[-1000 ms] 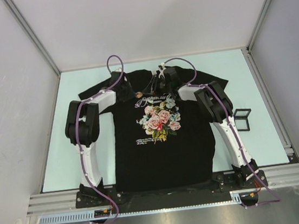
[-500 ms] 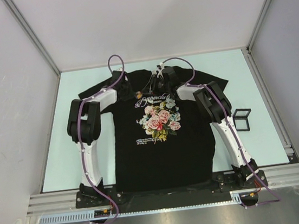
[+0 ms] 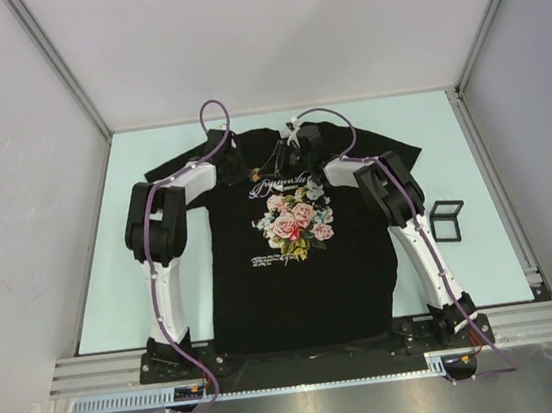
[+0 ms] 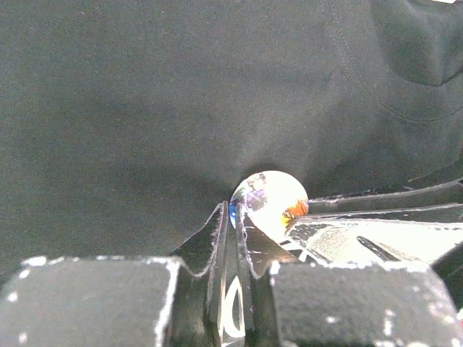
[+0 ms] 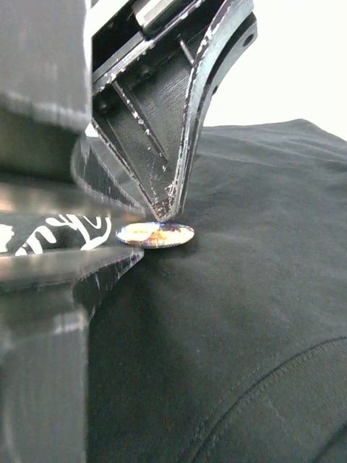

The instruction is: Remove the brooch from the garment

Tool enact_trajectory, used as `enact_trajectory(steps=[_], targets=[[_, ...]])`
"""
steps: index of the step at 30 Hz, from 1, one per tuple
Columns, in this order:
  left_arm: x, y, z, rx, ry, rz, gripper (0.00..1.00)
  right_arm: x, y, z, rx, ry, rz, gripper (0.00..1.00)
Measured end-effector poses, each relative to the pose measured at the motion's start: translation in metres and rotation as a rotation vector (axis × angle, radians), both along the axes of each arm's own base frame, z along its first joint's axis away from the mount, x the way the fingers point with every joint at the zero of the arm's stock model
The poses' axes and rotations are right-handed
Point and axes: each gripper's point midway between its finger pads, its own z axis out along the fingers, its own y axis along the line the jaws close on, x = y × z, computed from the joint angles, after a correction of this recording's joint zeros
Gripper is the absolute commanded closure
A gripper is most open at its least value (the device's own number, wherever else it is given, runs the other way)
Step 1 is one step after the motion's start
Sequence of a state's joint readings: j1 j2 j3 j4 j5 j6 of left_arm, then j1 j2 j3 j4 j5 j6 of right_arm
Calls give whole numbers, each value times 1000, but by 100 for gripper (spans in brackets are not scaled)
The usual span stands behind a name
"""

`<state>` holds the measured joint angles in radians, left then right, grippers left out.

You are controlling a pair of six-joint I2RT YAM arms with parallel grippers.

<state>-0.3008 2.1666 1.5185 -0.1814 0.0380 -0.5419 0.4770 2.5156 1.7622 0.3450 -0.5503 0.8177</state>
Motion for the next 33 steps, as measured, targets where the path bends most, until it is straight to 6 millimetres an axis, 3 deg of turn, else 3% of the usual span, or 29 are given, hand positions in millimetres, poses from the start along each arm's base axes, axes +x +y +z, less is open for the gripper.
enact_trajectory(steps=[5, 12, 17, 25, 33], targets=[[0, 0, 0, 1, 0, 1, 82, -1, 2, -2, -12, -21, 13, 100], [1, 6, 2, -29, -5, 5, 70, 1, 4, 0, -119, -121, -4, 100], [-16, 19, 5, -109, 5, 20, 64, 2, 16, 11, -305, -243, -27, 100], [-10, 40, 22, -291, -35, 111, 56, -2, 26, 16, -634, -409, -70, 100], [-5, 35, 34, -446, -41, 153, 52, -7, 27, 16, -753, -491, -60, 100]])
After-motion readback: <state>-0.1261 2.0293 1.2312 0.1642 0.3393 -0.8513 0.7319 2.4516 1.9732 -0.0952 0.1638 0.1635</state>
